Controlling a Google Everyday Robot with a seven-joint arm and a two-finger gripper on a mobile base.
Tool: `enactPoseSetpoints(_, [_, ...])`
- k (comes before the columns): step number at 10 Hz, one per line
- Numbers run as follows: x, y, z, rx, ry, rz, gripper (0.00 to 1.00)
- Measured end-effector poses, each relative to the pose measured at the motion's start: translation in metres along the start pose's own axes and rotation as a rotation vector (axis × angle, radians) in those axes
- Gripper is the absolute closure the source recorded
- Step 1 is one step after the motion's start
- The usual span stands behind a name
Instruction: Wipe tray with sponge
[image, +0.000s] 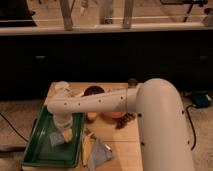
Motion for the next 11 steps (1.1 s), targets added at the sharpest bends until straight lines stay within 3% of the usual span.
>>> enactPoseSetpoints(3, [0.016,-0.008,0.002,0.006,0.018,0.038,0.98])
enactPoseSetpoints(6, [0.023,-0.033,0.001,-0.001,0.052,0.036,0.98])
enactPoseSetpoints(8, [0.008,-0.051,0.003,-0.007,0.06,-0.003,0.98])
enactPoseSetpoints(11, [-0.031,-0.062,0.018,-0.052,0.06,-0.131,0.98])
